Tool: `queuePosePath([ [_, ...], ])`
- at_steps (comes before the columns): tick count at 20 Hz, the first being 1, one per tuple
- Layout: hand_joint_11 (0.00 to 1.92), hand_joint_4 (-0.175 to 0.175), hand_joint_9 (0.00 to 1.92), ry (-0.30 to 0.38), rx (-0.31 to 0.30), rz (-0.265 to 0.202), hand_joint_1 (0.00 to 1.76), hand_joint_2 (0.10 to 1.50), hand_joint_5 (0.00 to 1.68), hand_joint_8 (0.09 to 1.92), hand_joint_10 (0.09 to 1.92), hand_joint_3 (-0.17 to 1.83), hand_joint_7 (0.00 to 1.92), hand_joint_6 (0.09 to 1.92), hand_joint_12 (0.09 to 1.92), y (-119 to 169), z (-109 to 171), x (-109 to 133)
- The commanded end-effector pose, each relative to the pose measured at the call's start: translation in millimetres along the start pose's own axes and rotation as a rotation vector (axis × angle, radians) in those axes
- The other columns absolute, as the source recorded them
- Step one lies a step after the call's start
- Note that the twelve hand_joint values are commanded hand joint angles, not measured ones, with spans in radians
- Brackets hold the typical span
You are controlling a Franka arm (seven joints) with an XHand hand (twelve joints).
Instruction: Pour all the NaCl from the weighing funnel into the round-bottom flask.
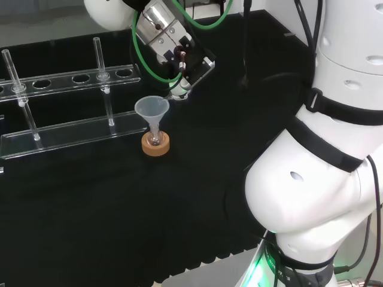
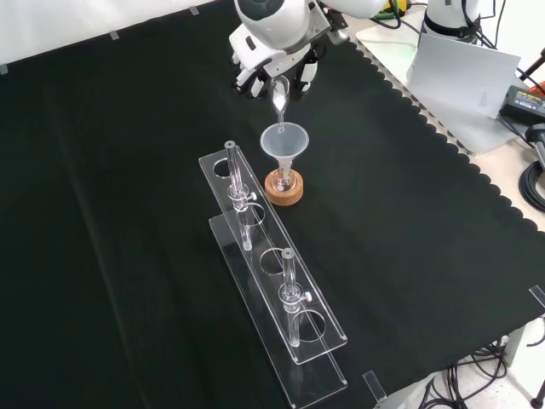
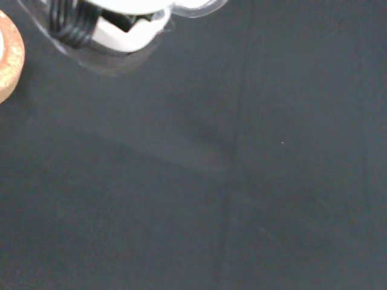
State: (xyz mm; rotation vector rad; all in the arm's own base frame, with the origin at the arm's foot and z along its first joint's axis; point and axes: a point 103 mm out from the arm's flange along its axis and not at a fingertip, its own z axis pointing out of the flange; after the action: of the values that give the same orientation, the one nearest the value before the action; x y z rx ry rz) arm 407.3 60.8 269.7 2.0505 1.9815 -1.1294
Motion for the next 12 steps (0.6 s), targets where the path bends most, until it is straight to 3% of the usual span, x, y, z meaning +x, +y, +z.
queuePosePath([
  [1,0.77,0.175,0.93,-0.041,-0.004,0.008,1.08,0.71,1.14,0.64,0.33,0.67,0.55,0.91,1.11,-1.5,-4.1,0.5],
  [12,0.77,0.175,0.92,-0.124,-0.005,0.027,1.08,0.71,1.14,0.64,0.34,0.67,0.55,0.91,1.11,-4.4,-16.4,4.1],
])
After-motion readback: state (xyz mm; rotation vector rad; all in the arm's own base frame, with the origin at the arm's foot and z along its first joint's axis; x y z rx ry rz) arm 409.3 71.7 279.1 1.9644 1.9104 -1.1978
